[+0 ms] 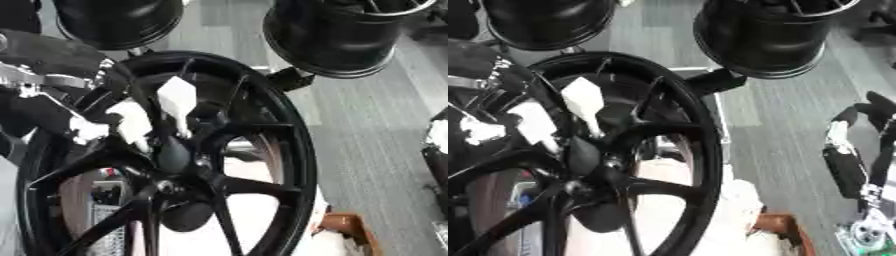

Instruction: Pull the pin out of the wheel hub.

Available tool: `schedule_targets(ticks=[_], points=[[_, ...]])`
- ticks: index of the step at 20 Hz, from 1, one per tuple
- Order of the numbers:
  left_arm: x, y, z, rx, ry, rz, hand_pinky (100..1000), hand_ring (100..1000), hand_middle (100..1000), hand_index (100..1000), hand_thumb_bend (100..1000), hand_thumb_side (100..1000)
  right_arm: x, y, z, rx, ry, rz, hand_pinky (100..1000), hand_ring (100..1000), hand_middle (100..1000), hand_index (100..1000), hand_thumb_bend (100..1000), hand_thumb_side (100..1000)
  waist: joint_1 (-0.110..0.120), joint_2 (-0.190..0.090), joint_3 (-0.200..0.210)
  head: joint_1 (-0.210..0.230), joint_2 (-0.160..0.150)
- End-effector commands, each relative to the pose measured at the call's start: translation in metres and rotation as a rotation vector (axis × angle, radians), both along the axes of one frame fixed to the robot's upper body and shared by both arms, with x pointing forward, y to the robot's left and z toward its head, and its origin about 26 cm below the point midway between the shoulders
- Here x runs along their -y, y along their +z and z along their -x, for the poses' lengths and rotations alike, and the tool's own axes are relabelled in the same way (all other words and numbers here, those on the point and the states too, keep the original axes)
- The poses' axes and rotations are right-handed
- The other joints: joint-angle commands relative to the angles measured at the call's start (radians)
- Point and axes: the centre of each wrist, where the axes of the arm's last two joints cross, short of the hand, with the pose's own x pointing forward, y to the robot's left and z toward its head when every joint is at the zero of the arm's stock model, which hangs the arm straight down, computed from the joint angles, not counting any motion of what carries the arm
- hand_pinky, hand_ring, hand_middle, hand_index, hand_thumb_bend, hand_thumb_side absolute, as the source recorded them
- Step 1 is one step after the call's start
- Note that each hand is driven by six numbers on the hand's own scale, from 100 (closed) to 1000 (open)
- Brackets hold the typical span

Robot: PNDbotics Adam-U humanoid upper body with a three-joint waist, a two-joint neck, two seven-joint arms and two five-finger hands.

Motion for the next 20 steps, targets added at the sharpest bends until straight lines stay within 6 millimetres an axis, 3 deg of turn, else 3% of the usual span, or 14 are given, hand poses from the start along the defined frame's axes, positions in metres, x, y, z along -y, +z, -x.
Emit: schedule_targets(ticks=[1, 6, 12, 20], points=[[-0.0065, 0.0101, 0.0047, 0.003, -0.11, -0.2, 840, 814, 746, 883, 226, 330, 0.0007, 0.0048, 0.0003, 0.012, 0.002, 0.003, 856, 769, 617, 778, 100, 341, 0.001, -0.015, -0.001, -0.003, -0.01], [-0.0064, 0.0157, 0.0107, -0.001, -0.115, -0.172, 845, 817, 749, 892, 152, 308, 0.0004, 0.0045, 0.0004, 0.01, 0.003, -0.001, 857, 767, 615, 777, 100, 342, 0.002, -0.015, -0.002, -0.004, -0.012], [-0.0047, 0.0178, 0.0135, 0.015, -0.117, -0.18, 854, 834, 773, 891, 253, 330, -0.0003, 0.0041, 0.0004, 0.008, 0.006, -0.004, 857, 764, 611, 777, 100, 343, 0.003, -0.015, -0.003, -0.004, -0.014], [-0.0067, 0.0165, 0.0116, 0.032, -0.126, -0.204, 865, 850, 788, 901, 272, 331, -0.0009, 0.0039, 0.0003, 0.009, 0.008, -0.007, 857, 762, 609, 776, 100, 344, 0.003, -0.014, -0.003, -0.003, -0.012]])
